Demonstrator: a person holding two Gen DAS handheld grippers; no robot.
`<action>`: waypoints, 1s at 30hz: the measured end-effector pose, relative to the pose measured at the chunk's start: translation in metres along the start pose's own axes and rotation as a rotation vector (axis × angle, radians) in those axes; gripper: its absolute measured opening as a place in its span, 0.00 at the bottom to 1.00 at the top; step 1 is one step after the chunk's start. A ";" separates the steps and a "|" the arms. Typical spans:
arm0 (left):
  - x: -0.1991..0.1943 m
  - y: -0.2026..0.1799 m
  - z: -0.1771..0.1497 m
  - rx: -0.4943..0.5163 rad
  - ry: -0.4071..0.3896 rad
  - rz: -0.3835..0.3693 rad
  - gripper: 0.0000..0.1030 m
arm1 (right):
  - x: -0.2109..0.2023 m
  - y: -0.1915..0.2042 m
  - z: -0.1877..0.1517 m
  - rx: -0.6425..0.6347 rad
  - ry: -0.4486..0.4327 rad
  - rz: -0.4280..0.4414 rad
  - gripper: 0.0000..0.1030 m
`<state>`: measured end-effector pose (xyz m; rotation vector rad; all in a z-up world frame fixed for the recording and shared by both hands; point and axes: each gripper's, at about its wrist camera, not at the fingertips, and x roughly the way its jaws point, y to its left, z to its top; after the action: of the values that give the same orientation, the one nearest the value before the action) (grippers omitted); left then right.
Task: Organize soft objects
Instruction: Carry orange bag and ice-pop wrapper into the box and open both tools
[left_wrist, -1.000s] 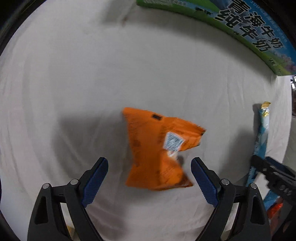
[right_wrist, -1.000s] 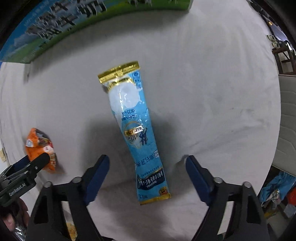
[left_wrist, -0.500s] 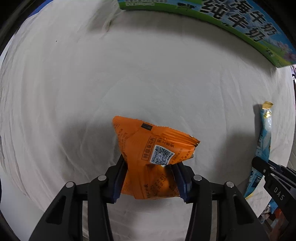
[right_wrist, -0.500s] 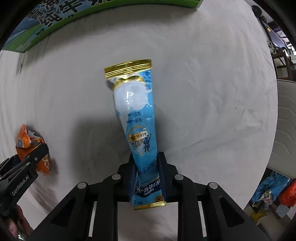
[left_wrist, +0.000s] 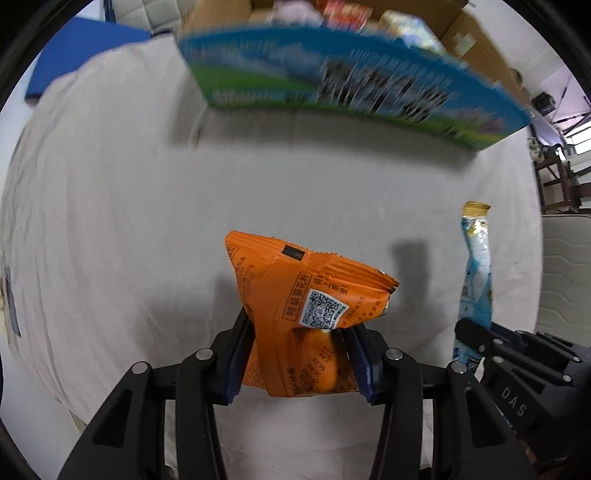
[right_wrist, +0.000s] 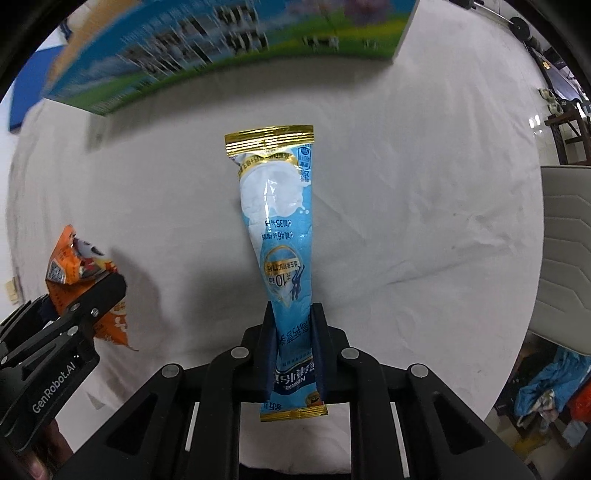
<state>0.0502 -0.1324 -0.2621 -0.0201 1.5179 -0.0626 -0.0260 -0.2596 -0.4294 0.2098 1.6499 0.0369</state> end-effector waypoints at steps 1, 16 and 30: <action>-0.008 -0.003 0.000 0.006 -0.018 -0.004 0.43 | -0.012 0.002 -0.002 -0.007 -0.019 0.012 0.16; -0.143 0.015 0.075 0.051 -0.255 -0.117 0.43 | -0.154 0.051 0.038 -0.098 -0.223 0.177 0.16; -0.123 0.042 0.215 0.052 -0.205 -0.114 0.43 | -0.163 0.062 0.173 -0.022 -0.264 0.156 0.16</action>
<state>0.2597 -0.0897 -0.1307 -0.0695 1.3090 -0.1861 0.1645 -0.2418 -0.2754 0.3127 1.3668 0.1403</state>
